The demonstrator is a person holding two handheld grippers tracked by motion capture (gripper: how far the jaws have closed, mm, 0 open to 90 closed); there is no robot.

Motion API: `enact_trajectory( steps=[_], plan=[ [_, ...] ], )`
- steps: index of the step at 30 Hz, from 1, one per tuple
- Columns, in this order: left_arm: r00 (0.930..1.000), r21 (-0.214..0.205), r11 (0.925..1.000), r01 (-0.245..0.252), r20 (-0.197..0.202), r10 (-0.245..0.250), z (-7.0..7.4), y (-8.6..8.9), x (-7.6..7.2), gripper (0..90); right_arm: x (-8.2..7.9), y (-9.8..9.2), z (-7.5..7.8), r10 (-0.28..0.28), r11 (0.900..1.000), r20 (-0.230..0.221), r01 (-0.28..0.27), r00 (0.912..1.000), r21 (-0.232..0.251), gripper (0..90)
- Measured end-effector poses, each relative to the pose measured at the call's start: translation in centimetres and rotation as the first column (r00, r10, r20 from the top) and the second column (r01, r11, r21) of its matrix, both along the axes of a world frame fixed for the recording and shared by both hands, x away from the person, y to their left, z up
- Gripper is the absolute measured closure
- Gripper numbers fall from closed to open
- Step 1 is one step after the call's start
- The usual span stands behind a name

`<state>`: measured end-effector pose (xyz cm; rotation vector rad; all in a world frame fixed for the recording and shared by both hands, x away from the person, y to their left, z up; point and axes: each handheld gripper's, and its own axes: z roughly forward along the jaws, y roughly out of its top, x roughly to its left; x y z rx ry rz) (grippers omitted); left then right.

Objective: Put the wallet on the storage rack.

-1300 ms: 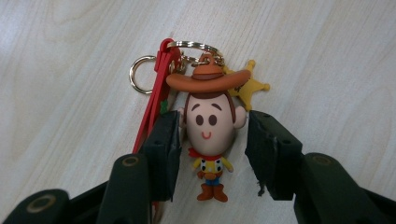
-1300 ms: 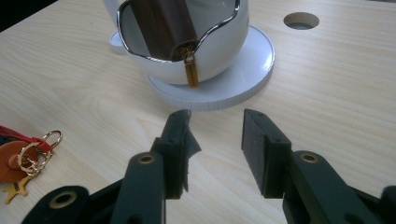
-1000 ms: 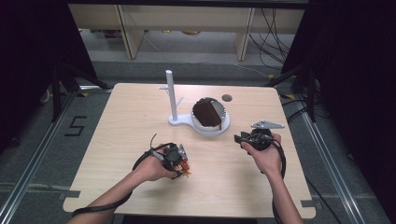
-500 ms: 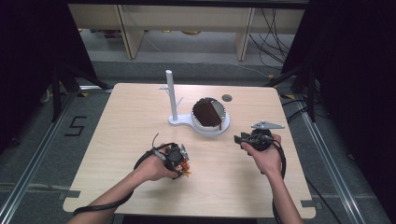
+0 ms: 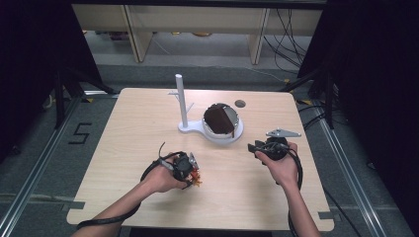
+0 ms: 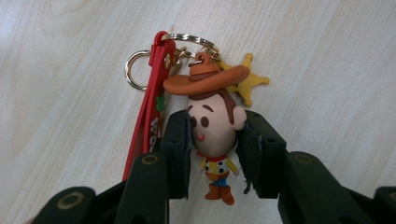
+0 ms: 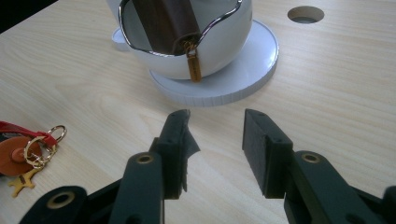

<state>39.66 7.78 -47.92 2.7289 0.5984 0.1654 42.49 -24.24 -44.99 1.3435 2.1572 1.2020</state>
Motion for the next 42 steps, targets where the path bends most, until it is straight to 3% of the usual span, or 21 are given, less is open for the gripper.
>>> enact_trajectory(
  steps=[1, 3, 6, 9, 11, 13, 14, 15, 16, 19, 20, 21, 23, 24, 25, 30, 33, 34, 35, 37, 42],
  plan=[
    [1.0000, 0.008, 0.9999, 0.008, -0.001, -0.008, 0.1, 0.0, 0.0, 64.4, 0.0, 0.0, 0.0, -0.001, 1.0000, 0.001, 0.001, 1.0000, 0.000, 61.6],
    [0.9999, -0.017, 0.9998, -0.005, 0.015, 0.005, 0.0, 0.1, -0.2, 64.5, -0.2, 0.2, -0.1, -0.012, 0.9994, -0.026, 0.013, 0.9996, 0.031, 61.6],
    [0.9992, -0.039, 0.9992, -0.007, 0.040, 0.008, 0.3, 0.4, -0.2, 64.7, 0.0, 0.0, -0.2, 0.001, 0.9999, -0.006, 0.000, 1.0000, 0.016, 61.6],
    [0.9974, -0.073, 0.9970, -0.024, 0.066, 0.029, 0.9, 0.8, -0.5, 64.8, -0.2, 0.1, -0.1, -0.007, 0.9996, -0.017, 0.007, 0.9998, 0.027, 61.5],
    [0.9955, -0.094, 0.9952, -0.028, 0.087, 0.036, 1.3, 1.1, -0.6, 64.9, -0.1, -0.1, -0.1, 0.002, 1.0000, 0.003, -0.003, 1.0000, 0.005, 61.5],
    [0.9926, -0.129, 0.9909, -0.040, 0.109, 0.054, 1.7, 1.4, -0.7, 64.9, -0.1, -0.1, -0.1, -0.001, 1.0000, 0.002, 0.001, 1.0000, 0.007, 61.5],
    [0.9900, -0.162, 0.9848, -0.062, 0.115, 0.081, 1.8, 1.5, -0.9, 64.9, -0.3, 0.1, -0.2, -0.011, 0.9993, -0.021, 0.012, 0.9997, 0.036, 61.5],
    [0.9856, -0.174, 0.9842, -0.032, 0.158, 0.060, 2.2, 1.8, -0.7, 64.9, -0.3, 0.1, -0.1, -0.012, 0.9995, -0.025, 0.013, 0.9996, 0.028, 61.5],
    [0.9841, -0.183, 0.9826, -0.029, 0.167, 0.060, 2.3, 1.9, -0.6, 65.0, -0.3, 0.1, -0.2, -0.012, 0.9993, -0.022, 0.012, 0.9997, 0.036, 61.5],
    [0.9783, -0.259, 0.9616, -0.092, 0.157, 0.136, 3.0, 2.5, -1.0, 65.3, -0.2, 0.0, -0.3, -0.003, 0.9998, -0.001, 0.003, 1.0000, 0.021, 61.5],
    [0.9753, -0.289, 0.9482, -0.132, 0.133, 0.177, 3.3, 2.7, -1.1, 65.7, -0.2, 0.0, -0.3, -0.004, 0.9998, 0.003, 0.004, 1.0000, 0.020, 61.5],
    [0.9724, -0.302, 0.9473, -0.107, 0.167, 0.163, 3.6, 3.0, -0.8, 66.3, -0.3, 0.0, -0.3, -0.007, 0.9997, -0.012, 0.007, 0.9999, 0.023, 61.5],
    [0.9592, -0.343, 0.9295, -0.134, 0.191, 0.209, 4.1, 3.5, -0.8, 66.5, -0.3, 0.0, -0.3, -0.004, 0.9996, -0.005, 0.004, 1.0000, 0.027, 61.5],
    [0.9576, -0.362, 0.9221, -0.138, 0.189, 0.217, 4.4, 3.8, -0.7, 66.5, -0.3, 0.0, -0.3, -0.003, 0.9997, 0.002, 0.003, 1.0000, 0.023, 61.5],
    [0.9531, -0.372, 0.9171, -0.144, 0.197, 0.230, 4.6, 4.0, -0.7, 66.6, -0.3, 0.0, -0.4, -0.004, 0.9997, 0.004, 0.004, 1.0000, 0.025, 61.5],
    [0.9448, -0.392, 0.9080, -0.148, 0.216, 0.247, 5.1, 4.6, -0.6, 66.7, -0.3, 0.0, -0.5, -0.005, 0.9996, 0.003, 0.005, 1.0000, 0.027, 61.5],
    [0.9385, -0.412, 0.8988, -0.148, 0.228, 0.259, 5.5, 4.9, -0.5, 66.8, -0.3, 0.0, -0.5, -0.004, 0.9996, 0.001, 0.004, 1.0000, 0.028, 61.5],
    [0.9344, -0.430, 0.8900, -0.151, 0.232, 0.271, 5.6, 4.9, -0.5, 66.8, -0.3, 0.0, -0.5, -0.004, 0.9996, 0.002, 0.004, 1.0000, 0.027, 61.5],
    [0.9318, -0.431, 0.8899, -0.148, 0.241, 0.272, 5.8, 5.0, -0.5, 66.8, -0.4, 0.0, -0.4, -0.005, 0.9998, -0.002, 0.005, 1.0000, 0.019, 61.5],
    [0.9224, -0.466, 0.8709, -0.155, 0.247, 0.297, 6.0, 5.1, -0.5, 66.8, -0.4, 0.1, -0.4, -0.009, 0.9998, -0.002, 0.009, 1.0000, 0.018, 61.5],
    [0.8988, -0.523, 0.8375, -0.159, 0.274, 0.342, 7.0, 5.6, -0.4, 66.9, -0.5, 0.1, -0.5, -0.007, 0.9996, 0.012, 0.007, 0.9999, 0.029, 61.5]
  ],
)
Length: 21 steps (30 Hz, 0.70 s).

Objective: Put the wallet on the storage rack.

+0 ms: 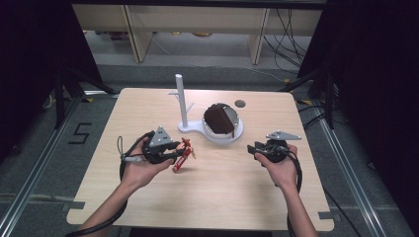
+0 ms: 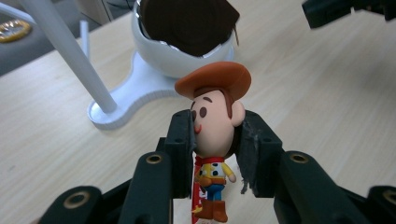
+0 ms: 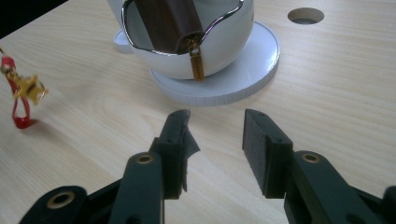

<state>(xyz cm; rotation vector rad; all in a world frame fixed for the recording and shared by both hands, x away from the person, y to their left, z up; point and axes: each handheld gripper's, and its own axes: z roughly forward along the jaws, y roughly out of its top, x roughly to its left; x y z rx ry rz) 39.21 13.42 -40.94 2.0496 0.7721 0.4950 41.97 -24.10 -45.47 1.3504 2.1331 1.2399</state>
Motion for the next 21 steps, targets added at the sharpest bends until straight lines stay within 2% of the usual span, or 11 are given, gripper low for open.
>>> enact_trajectory(
  steps=[2, 3, 4, 6, 10, 14, 18, 19, 21],
  plan=[
    [0.9996, -0.024, 0.9995, -0.021, 0.021, 0.021, 0.5, 0.3, 0.0, 66.9, -0.1, 0.1, 0.0, -0.001, 1.0000, -0.007, 0.001, 1.0000, 0.009, 61.5],
    [0.9994, -0.027, 0.9994, -0.023, 0.027, 0.023, 0.6, 0.4, 0.1, 66.9, -0.1, 0.0, 0.1, 0.001, 0.9999, 0.010, -0.001, 0.9999, -0.010, 61.6],
    [0.9991, -0.042, 0.9988, -0.024, 0.034, 0.025, 0.7, 0.5, 0.1, 66.8, -0.3, 0.2, 0.1, -0.014, 0.9999, -0.016, 0.014, 0.9998, 0.007, 61.5],
    [0.9978, -0.081, 0.9959, -0.040, 0.048, 0.044, 0.9, 0.5, 0.2, 66.8, -0.2, 0.1, 0.0, 0.001, 1.0000, 0.010, -0.001, 0.9999, 0.005, 61.6],
    [0.9948, -0.120, 0.9911, -0.059, 0.076, 0.068, 1.3, 0.8, 0.4, 66.8, -0.4, 0.5, 0.0, -0.015, 0.9995, -0.001, 0.016, 0.9999, 0.028, 61.6],
    [0.9908, -0.146, 0.9860, -0.081, 0.096, 0.095, 1.9, 1.1, 0.7, 66.8, -0.3, 0.2, -0.1, 0.005, 1.0000, 0.020, -0.005, 0.9998, 0.006, 61.6],
    [0.9863, -0.159, 0.9826, -0.096, 0.118, 0.115, 2.4, 1.4, 0.9, 66.8, -0.5, 0.3, -0.2, -0.002, 0.9999, 0.025, 0.001, 0.9997, 0.016, 61.5],
    [0.9853, -0.162, 0.9817, -0.101, 0.120, 0.121, 2.5, 1.4, 1.0, 66.9, -0.5, 0.3, -0.2, 0.004, 0.9999, 0.036, -0.004, 0.9993, 0.011, 61.6],
    [0.9851, -0.165, 0.9808, -0.104, 0.119, 0.124, 2.6, 1.6, 1.2, 66.8, -0.6, 0.4, -0.3, 0.002, 0.9998, 0.030, -0.002, 0.9996, 0.019, 61.5]
  ],
)
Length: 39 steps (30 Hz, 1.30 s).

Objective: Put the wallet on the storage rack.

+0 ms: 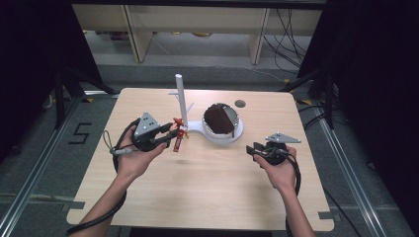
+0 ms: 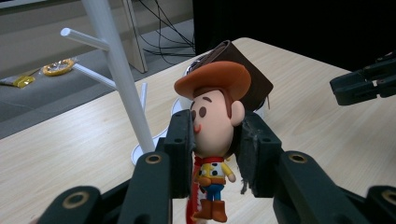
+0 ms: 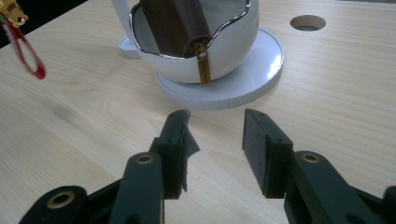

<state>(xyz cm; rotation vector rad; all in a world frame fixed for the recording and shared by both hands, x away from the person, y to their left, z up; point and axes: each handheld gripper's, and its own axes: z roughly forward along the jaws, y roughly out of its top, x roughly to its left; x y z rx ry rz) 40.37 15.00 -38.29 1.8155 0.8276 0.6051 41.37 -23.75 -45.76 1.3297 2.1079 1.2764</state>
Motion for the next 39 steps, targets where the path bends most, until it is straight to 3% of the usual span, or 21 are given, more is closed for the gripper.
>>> enact_trajectory(
  steps=[8, 9, 10, 11, 14, 15, 16, 21, 23, 24, 26, 30, 31, 32, 33, 34, 35, 36, 38, 39],
  plan=[
    [0.9991, -0.027, 0.9990, -0.035, 0.022, 0.035, 0.7, 0.4, 0.6, 66.8, -0.5, 0.4, -0.4, -0.003, 0.9999, 0.011, 0.003, 0.9999, 0.015, 61.0],
    [0.9988, -0.028, 0.9989, -0.037, 0.029, 0.038, 0.8, 0.5, 0.7, 66.9, -0.9, 0.6, -0.3, -0.011, 0.9993, -0.027, 0.012, 0.9996, 0.037, 61.0],
    [0.9985, -0.030, 0.9987, -0.042, 0.036, 0.043, 0.9, 0.6, 0.8, 66.9, -0.6, 0.4, -0.5, 0.006, 0.9999, 0.010, -0.006, 0.9999, 0.016, 61.0],
    [0.9980, -0.030, 0.9984, -0.047, 0.041, 0.049, 1.0, 0.6, 0.8, 66.8, -0.7, 0.4, -0.6, 0.009, 0.9998, 0.014, -0.009, 0.9999, 0.016, 60.9],
    [0.9963, -0.044, 0.9970, -0.064, 0.055, 0.066, 1.2, 0.8, 1.0, 66.9, -0.9, 0.4, -0.8, 0.007, 0.9998, 0.018, -0.007, 0.9998, 0.017, 60.9],
    [0.9958, -0.048, 0.9965, -0.069, 0.057, 0.072, 1.3, 0.9, 1.1, 66.9, -1.2, 0.7, -0.7, -0.019, 0.9989, -0.015, 0.020, 0.9997, 0.041, 60.8],
    [0.9952, -0.054, 0.9958, -0.074, 0.061, 0.077, 1.4, 1.0, 1.1, 66.9, -1.1, 0.4, -0.8, 0.001, 0.9996, 0.011, -0.001, 0.9999, 0.027, 60.8],
    [0.9921, -0.068, 0.9929, -0.098, 0.072, 0.102, 1.8, 1.5, 1.6, 66.9, -1.5, 0.6, -1.0, -0.011, 0.9988, -0.004, 0.011, 0.9999, 0.049, 60.7],
    [0.9906, -0.072, 0.9916, -0.107, 0.078, 0.112, 2.0, 1.6, 1.8, 66.9, -1.4, 0.3, -1.1, -0.004, 0.9996, 0.031, 0.003, 0.9995, 0.029, 60.6],
    [0.9896, -0.077, 0.9906, -0.113, 0.080, 0.119, 2.0, 1.7, 1.9, 66.9, -1.5, 0.4, -1.1, 0.000, 0.9993, 0.022, -0.001, 0.9997, 0.037, 60.6],
    [0.9880, -0.080, 0.9893, -0.122, 0.085, 0.129, 2.1, 1.8, 2.0, 66.8, -1.5, 0.4, -1.3, -0.005, 0.9991, 0.047, 0.003, 0.9989, 0.041, 60.6],
    [0.9838, -0.082, 0.9867, -0.141, 0.101, 0.149, 2.2, 2.0, 2.4, 66.8, -1.7, 0.5, -1.3, 0.001, 0.9990, 0.042, -0.003, 0.9991, 0.046, 60.5],
    [0.9844, -0.091, 0.9858, -0.141, 0.093, 0.150, 2.2, 2.0, 2.4, 66.8, -1.7, 0.4, -1.4, 0.000, 0.9993, 0.060, -0.003, 0.9982, 0.037, 60.5],
    [0.9835, -0.096, 0.9845, -0.147, 0.092, 0.156, 2.2, 2.1, 2.5, 66.8, -1.9, 0.7, -1.4, -0.022, 0.9984, 0.032, 0.021, 0.9993, 0.052, 60.4],
    [0.9827, -0.093, 0.9844, -0.150, 0.095, 0.159, 2.3, 2.1, 2.6, 66.8, -1.9, 0.6, -1.4, -0.012, 0.9983, 0.026, 0.010, 0.9996, 0.057, 60.4],
    [0.9802, -0.090, 0.9837, -0.156, 0.109, 0.165, 2.4, 2.2, 2.7, 66.8, -2.1, 0.6, -1.3, -0.021, 0.9991, 0.011, 0.020, 0.9997, 0.038, 60.4],
    [0.9797, -0.089, 0.9834, -0.158, 0.111, 0.167, 2.4, 2.3, 2.8, 66.8, -2.0, 0.6, -1.4, -0.015, 0.9987, 0.019, 0.014, 0.9997, 0.050, 60.3],
    [0.9787, -0.091, 0.9826, -0.162, 0.113, 0.172, 2.4, 2.3, 2.9, 66.8, -1.9, 0.4, -1.5, -0.003, 0.9997, 0.045, 0.002, 0.9990, 0.026, 60.4],
    [0.9794, -0.101, 0.9815, -0.163, 0.104, 0.173, 2.4, 2.3, 2.9, 66.8, -1.9, 0.5, -1.6, -0.003, 0.9986, 0.038, 0.001, 0.9993, 0.053, 60.3],
    [0.9790, -0.099, 0.9813, -0.165, 0.104, 0.175, 2.5, 2.3, 3.0, 66.8, -1.9, 0.4, -1.6, 0.002, 0.9990, 0.045, -0.004, 0.9990, 0.044, 60.3]
  ],
)
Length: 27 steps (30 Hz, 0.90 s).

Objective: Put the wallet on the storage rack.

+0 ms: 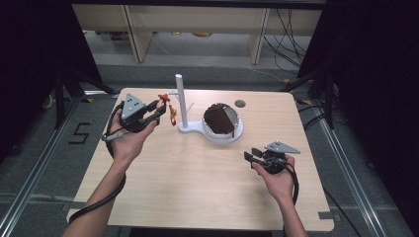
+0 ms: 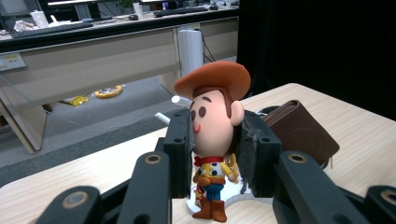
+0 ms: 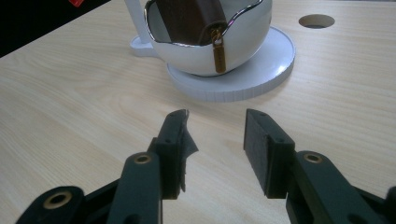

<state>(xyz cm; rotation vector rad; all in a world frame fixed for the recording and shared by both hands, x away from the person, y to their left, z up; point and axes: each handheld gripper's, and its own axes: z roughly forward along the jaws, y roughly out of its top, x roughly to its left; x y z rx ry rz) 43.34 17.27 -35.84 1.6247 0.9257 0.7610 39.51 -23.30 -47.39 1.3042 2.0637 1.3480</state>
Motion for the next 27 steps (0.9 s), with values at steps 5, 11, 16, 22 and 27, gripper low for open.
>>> enact_trajectory(
  steps=[5, 11, 16, 22, 27],
  plan=[
    [0.9999, 0.001, 0.9999, -0.016, 0.001, 0.016, 0.0, 0.1, 0.5, 66.8, -0.3, 0.2, 0.1, -0.019, 0.9996, -0.024, 0.019, 0.9995, 0.020, 60.3],
    [0.9993, -0.002, 0.9993, -0.037, 0.005, 0.037, 0.2, 0.3, 1.1, 66.8, -0.3, 0.2, 0.1, -0.020, 0.9995, -0.028, 0.021, 0.9994, 0.023, 60.2],
    [0.9986, 0.003, 0.9986, -0.053, 0.009, 0.053, 0.4, 0.5, 1.6, 66.8, -0.3, 0.1, 0.0, -0.016, 0.9995, -0.024, 0.017, 0.9996, 0.026, 60.2],
    [0.9982, 0.002, 0.9982, -0.060, 0.008, 0.060, 0.5, 0.5, 2.1, 66.8, -0.3, 0.1, 0.0, -0.018, 0.9995, -0.021, 0.019, 0.9996, 0.027, 60.1],
    [0.9979, -0.003, 0.9979, -0.064, 0.003, 0.064, 0.4, 0.4, 2.6, 66.8, -0.3, 0.1, 0.0, -0.021, 0.9994, -0.022, 0.021, 0.9995, 0.027, 59.9]
  ],
)
